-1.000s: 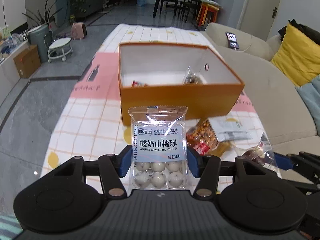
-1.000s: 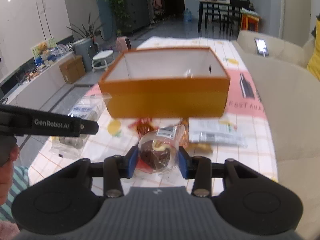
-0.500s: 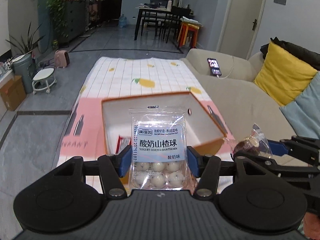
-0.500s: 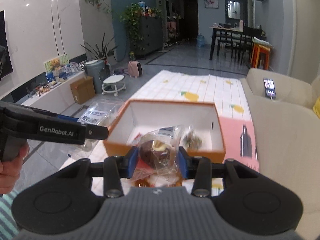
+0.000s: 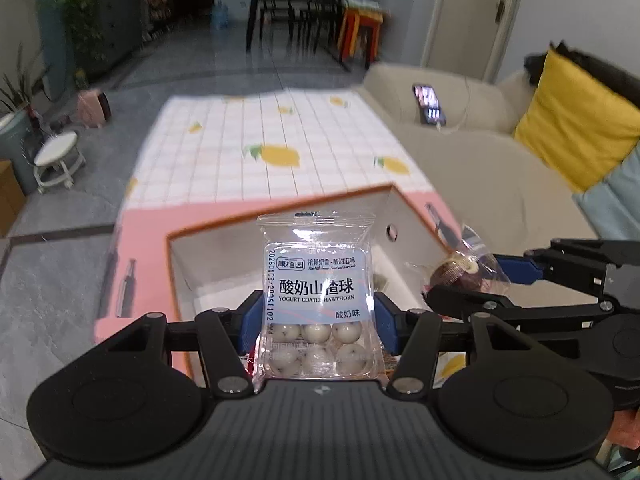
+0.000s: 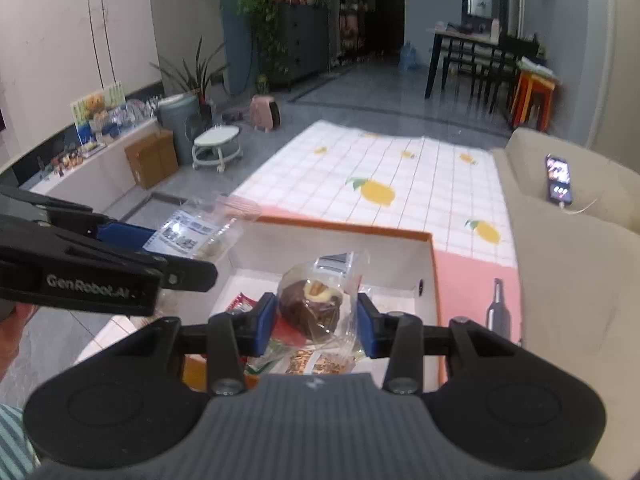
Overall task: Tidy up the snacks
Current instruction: 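Carry both bags over the orange box and open both tools to drop them, then withdraw both tools from the box back toward the remaining snacks, then grasp the dark snack bag with the left tool while the right tool grasps the nut bag, then lift both held bags and carry them toward the orange box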
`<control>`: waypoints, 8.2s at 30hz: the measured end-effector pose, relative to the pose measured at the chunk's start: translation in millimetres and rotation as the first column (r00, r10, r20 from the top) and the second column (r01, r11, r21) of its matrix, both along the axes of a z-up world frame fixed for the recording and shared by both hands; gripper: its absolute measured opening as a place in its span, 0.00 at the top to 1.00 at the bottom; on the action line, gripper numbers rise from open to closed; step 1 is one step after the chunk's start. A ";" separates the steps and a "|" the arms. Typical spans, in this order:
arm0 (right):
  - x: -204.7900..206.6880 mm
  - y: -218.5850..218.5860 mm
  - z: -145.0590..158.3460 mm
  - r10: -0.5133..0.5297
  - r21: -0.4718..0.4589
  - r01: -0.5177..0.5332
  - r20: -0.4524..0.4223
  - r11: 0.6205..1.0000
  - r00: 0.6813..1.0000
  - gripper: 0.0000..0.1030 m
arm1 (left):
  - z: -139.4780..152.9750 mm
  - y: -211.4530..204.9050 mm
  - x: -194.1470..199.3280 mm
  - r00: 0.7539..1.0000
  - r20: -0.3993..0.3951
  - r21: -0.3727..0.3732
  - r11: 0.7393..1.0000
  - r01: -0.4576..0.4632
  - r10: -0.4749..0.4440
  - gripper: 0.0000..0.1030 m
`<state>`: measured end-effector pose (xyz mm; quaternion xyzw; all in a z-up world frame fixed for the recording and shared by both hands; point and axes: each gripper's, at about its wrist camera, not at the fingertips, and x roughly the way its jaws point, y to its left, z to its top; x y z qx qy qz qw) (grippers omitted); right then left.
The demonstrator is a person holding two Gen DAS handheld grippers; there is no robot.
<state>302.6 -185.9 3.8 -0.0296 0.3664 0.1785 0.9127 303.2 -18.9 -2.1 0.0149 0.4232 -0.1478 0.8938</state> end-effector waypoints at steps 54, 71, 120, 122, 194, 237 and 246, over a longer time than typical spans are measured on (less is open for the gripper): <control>20.3 -3.2 0.4 -0.076 -0.090 0.075 -0.007 0.993 0.997 0.37 | 20.8 10.4 -19.8 0.976 0.154 0.117 0.977 -0.176 0.157 0.25; -153.4 -6.6 40.2 -0.108 -0.039 0.126 0.307 0.991 0.946 0.33 | 49.7 3.7 -156.5 0.921 0.364 0.036 0.986 -0.165 0.141 0.25; -220.2 -4.7 -120.8 -0.240 -0.080 0.246 0.069 0.966 0.968 0.33 | -119.1 -24.4 -183.4 0.999 -0.003 0.132 0.991 -0.034 0.035 0.26; -212.5 -4.8 -126.5 -0.240 -0.089 0.245 0.056 0.966 0.969 0.33 | -126.8 -25.4 -177.1 0.999 -0.016 0.143 0.989 -0.030 0.033 0.28; -253.8 -17.8 -134.4 -0.205 0.004 0.208 -0.140 0.978 0.969 0.42 | -110.4 17.4 -218.7 0.987 -0.160 -0.085 0.996 -0.013 -0.001 0.38; -207.6 -7.5 -184.5 -0.269 0.006 0.276 -0.214 0.961 0.939 0.33 | -160.3 -4.8 -205.7 0.975 -0.219 -0.013 1.000 0.028 -0.030 0.39; -214.4 -15.5 -175.2 -0.282 0.056 0.302 -0.235 0.952 0.930 0.45 | -151.8 4.9 -207.1 0.977 -0.213 -0.041 0.999 -0.018 0.009 0.39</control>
